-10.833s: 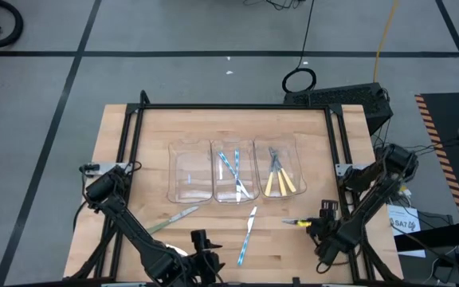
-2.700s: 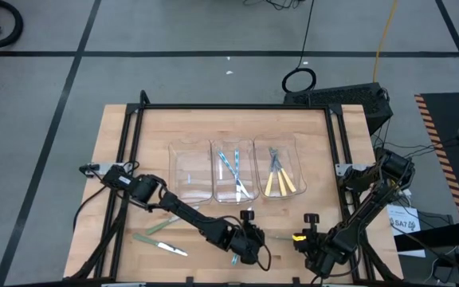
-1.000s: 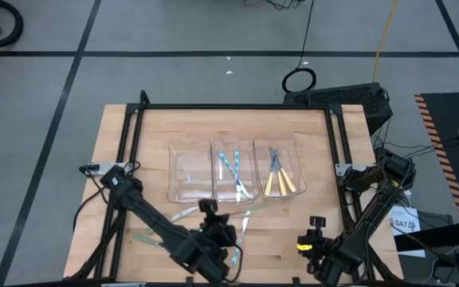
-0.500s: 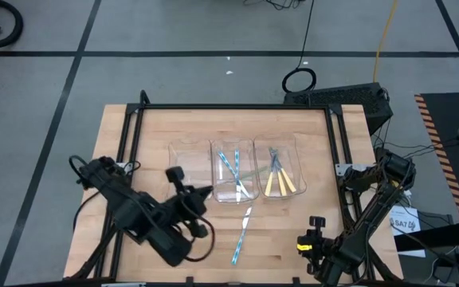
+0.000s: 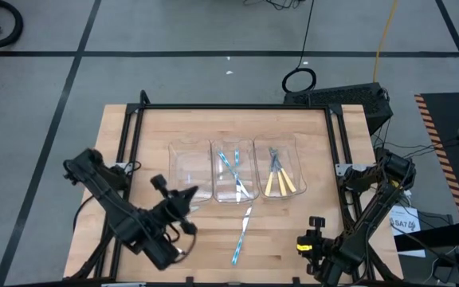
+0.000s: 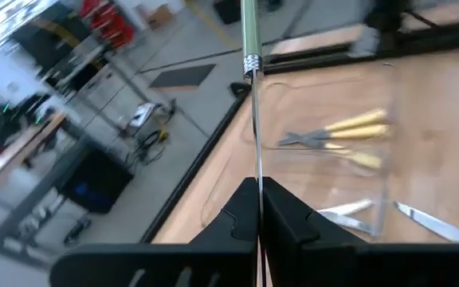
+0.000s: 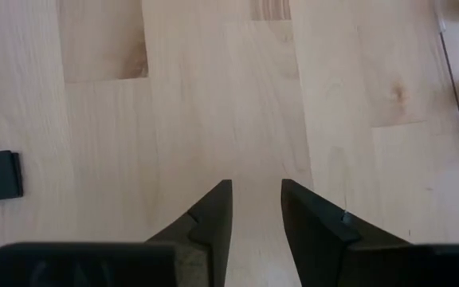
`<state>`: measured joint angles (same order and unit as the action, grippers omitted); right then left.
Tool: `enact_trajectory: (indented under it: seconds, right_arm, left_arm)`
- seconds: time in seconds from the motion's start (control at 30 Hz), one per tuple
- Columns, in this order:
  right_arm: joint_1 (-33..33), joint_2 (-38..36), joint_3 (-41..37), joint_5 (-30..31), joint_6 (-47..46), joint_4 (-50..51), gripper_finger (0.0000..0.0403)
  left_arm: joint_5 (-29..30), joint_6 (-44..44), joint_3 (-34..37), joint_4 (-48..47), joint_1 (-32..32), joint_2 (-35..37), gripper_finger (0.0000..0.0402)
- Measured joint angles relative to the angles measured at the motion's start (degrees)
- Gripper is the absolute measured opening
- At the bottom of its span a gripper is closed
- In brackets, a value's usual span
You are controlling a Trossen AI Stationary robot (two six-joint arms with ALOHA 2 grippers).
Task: Sort silverware by color (type)
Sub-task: Put the middle right green knife into the left transparent bin
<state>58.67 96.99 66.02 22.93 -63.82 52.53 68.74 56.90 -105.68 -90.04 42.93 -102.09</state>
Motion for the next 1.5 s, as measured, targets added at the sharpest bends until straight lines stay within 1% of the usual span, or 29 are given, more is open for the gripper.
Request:
enact_trajectory:
  seconds: [0.17, 0.23, 0.37, 0.47, 0.67, 0.77, 0.9, 1.0, 1.1, 1.23, 1.5]
  right_arm:
    - [0.0, 0.0, 0.0, 2.8, 0.1, 0.0, 0.0105]
    - [0.0, 0.0, 0.0, 3.0, 0.8, 0.0, 0.0105]
    - [-0.2, 0.0, 0.0, 3.0, 1.6, 0.1, 0.0105]
    - [-0.2, 0.0, 0.0, 3.0, 1.7, 0.1, 0.0105]
    - [-0.2, 0.0, 0.0, 3.0, 1.9, 0.0, 0.0105]
    - [-0.2, 0.0, 0.0, 3.0, 2.6, 0.0, 0.0105]
    - [-0.2, 0.0, 0.0, 3.0, 3.0, 0.0, 0.0105]
    - [-0.2, 0.0, 0.0, 3.0, 3.0, 0.0, 0.0105]
    - [-0.2, 0.0, 0.0, 3.0, 3.1, 0.0, 0.0105]
    - [-0.2, 0.0, 0.0, 4.4, 3.1, 0.0, 0.0105]
    - [-0.2, 0.0, 0.0, 5.5, 3.0, 0.0, 0.0105]
  left_arm:
    - [0.8, 20.6, 17.7, 1.3, 1.8, 5.4, 0.0005]
    - [1.6, 26.2, 23.3, 2.7, 2.6, 6.9, 0.0005]
    - [2.3, 37.9, 30.8, 4.6, 3.5, 7.7, 0.0005]
    - [4.5, 43.3, 34.1, 5.6, 3.9, 7.7, 0.0005]
    - [4.2, 46.9, 34.6, 8.2, 2.8, 7.6, 0.0005]
    - [2.5, 46.1, 34.6, 11.3, 2.2, 7.6, 0.0005]
    - [-2.2, 44.9, 34.6, 13.9, 0.3, 7.6, 0.0005]
    - [-5.7, 44.8, 34.6, 13.9, -1.5, 7.4, 0.0005]
    - [-7.9, 46.1, 34.6, 13.9, -3.3, 6.0, 0.0005]
    - [-12.8, 48.1, 34.6, 13.6, -6.8, 4.3, 0.0005]
    - [-21.3, 45.7, 34.6, 13.4, -12.2, 1.0, 0.0005]
